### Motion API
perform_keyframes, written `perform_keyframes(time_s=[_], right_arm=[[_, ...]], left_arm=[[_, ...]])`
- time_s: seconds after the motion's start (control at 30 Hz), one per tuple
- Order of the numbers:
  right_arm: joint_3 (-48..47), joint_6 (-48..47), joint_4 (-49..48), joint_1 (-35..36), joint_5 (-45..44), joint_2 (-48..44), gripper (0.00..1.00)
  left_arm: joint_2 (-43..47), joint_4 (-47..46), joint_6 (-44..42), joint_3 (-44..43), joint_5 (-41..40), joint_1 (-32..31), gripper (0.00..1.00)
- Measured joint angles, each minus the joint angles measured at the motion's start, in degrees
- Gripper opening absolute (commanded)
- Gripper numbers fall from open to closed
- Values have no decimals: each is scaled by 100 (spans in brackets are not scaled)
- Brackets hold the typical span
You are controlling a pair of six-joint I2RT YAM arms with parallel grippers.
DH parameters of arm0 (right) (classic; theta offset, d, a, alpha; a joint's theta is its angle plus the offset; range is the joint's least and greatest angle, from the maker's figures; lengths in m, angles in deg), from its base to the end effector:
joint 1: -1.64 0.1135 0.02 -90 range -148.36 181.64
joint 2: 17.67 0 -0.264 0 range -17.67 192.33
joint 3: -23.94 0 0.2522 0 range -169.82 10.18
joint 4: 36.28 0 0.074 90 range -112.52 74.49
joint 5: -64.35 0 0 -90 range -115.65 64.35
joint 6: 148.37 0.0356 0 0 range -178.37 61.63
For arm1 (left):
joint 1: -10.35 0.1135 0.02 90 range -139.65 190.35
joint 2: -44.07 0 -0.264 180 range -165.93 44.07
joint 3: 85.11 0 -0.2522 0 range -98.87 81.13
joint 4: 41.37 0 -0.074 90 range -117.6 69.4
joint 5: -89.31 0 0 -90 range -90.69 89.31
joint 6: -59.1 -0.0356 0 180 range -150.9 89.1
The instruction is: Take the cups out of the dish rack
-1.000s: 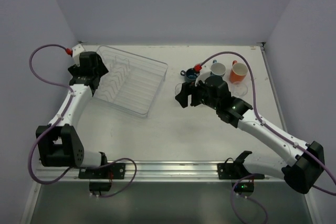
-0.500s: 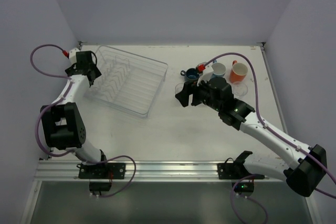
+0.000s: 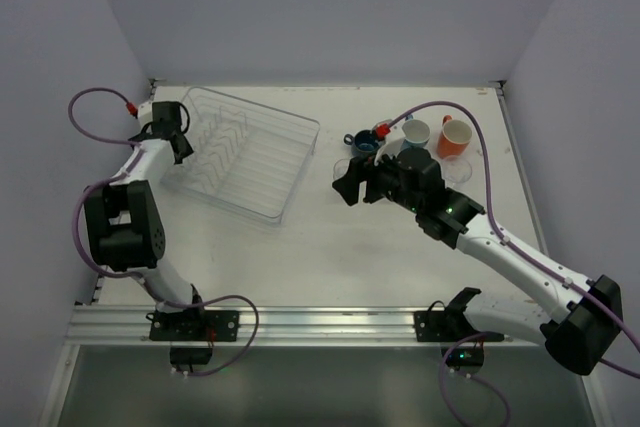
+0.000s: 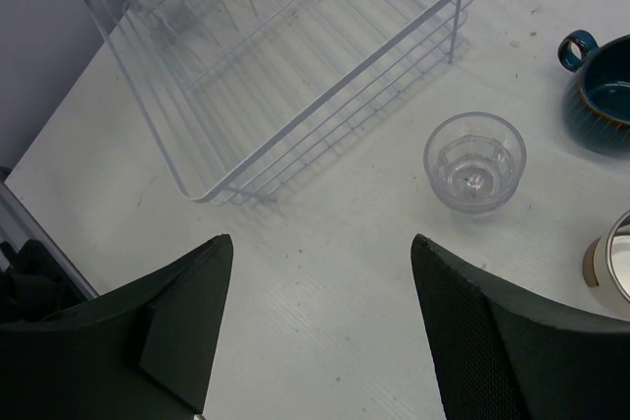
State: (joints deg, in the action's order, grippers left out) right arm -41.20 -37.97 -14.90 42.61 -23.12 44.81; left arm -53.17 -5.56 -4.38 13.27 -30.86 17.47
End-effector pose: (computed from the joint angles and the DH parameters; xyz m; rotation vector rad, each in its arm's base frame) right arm 0.1905 0.1675 0.3242 -0.3828 1.9347 0.7590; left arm 0.3565 0.0626 0.2256 -0.8938 2.1893 0.4867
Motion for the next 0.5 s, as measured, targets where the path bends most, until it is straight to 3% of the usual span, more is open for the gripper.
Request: perform_keyframes(time_s=[0.17,0.27,0.4,0.5], right_arm=[[24,2,0,0,7,0,75],[26,13,2,0,13,0,75],[26,17,0,0,24,0,75],[26,20,0,0,33,2,75]], left_arm=[[-199,9,-15,-50,70,0,74],[-293,-11,-11,-94,122,24,66],[-339,-9,-7,-96,162,70,47],[-339,-15,-15,-96,168,70,38]])
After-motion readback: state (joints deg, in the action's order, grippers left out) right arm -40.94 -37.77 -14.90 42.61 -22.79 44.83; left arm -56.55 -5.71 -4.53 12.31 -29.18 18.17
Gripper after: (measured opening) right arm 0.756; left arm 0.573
